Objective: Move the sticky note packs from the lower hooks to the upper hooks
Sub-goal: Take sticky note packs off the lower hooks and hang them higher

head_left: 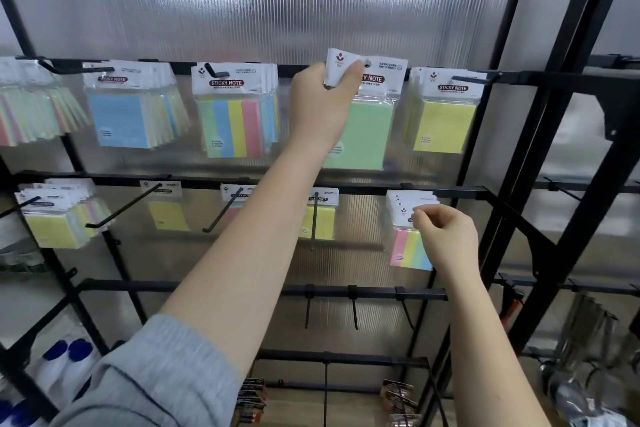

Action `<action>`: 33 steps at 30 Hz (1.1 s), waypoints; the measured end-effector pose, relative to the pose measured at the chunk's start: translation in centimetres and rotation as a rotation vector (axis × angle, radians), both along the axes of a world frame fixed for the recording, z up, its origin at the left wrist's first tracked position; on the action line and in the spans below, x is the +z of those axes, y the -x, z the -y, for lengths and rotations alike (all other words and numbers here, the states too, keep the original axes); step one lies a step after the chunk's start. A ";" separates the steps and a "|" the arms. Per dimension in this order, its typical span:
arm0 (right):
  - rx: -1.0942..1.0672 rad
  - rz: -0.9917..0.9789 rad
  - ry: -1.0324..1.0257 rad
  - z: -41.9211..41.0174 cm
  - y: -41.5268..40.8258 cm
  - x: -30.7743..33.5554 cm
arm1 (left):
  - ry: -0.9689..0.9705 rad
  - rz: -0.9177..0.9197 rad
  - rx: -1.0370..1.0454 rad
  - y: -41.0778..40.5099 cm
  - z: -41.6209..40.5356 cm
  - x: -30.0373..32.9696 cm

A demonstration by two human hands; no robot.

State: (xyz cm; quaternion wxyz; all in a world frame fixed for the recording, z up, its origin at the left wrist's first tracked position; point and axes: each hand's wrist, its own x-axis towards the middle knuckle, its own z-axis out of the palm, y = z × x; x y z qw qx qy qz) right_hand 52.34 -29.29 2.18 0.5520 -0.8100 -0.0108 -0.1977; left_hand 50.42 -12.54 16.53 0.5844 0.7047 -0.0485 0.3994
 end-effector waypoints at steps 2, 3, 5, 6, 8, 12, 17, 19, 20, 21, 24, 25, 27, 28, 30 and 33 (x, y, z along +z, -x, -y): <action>0.003 0.002 -0.001 0.0 0.0 0.0 | -0.008 0.010 0.011 0.1 0.0 0.0; 0.003 0.005 -0.001 0.0 0.0 0.0 | -0.021 0.015 0.019 0.2 -0.1 0.1; 0.004 0.011 -0.009 0.1 0.0 0.1 | -0.066 0.029 0.039 0.1 -0.1 0.0; 0.005 0.011 -0.016 0.1 0.0 0.1 | -0.088 0.030 0.044 0.0 -0.2 -0.1; 0.007 0.005 -0.030 0.2 -0.1 0.1 | -0.089 0.018 0.034 0.0 -0.1 -0.4; 0.022 -0.008 -0.072 0.4 -0.1 0.2 | -0.031 0.034 0.005 0.0 0.1 -0.9; 0.041 -0.018 -0.101 0.7 -0.1 0.1 | -0.019 0.055 0.027 -0.2 0.4 -0.4; 0.047 -0.022 -0.111 0.9 -0.3 0.1 | -0.033 0.072 0.036 -0.2 0.4 -0.4; 0.048 -0.024 -0.113 0.9 -0.4 0.1 | -0.029 0.078 0.034 -0.3 0.4 -0.4; 0.049 -0.026 -0.111 1.0 -0.4 0.1 | -0.014 0.083 0.029 -0.4 0.3 -0.4; 0.057 -0.032 -0.106 1.2 -0.6 0.2 | 0.037 0.082 0.025 -0.7 0.0 -0.6; 0.061 -0.035 -0.106 1.3 -0.7 0.2 | 0.037 0.077 0.027 -0.8 -0.1 -0.6; 0.070 -0.033 -0.108 1.4 -0.8 0.2 | 0.028 0.066 0.027 -0.9 0.0 -0.7; 0.076 -0.028 -0.108 1.4 -0.8 0.1 | 0.027 0.059 0.029 -1.1 0.0 -0.8; 0.084 -0.022 -0.100 1.5 -0.9 0.1 | 0.039 0.039 0.040 -1.4 0.0 -0.9; 0.101 -0.015 -0.101 1.7 -1.1 0.1 | 0.048 -0.001 0.061 -1.9 0.2 -1.4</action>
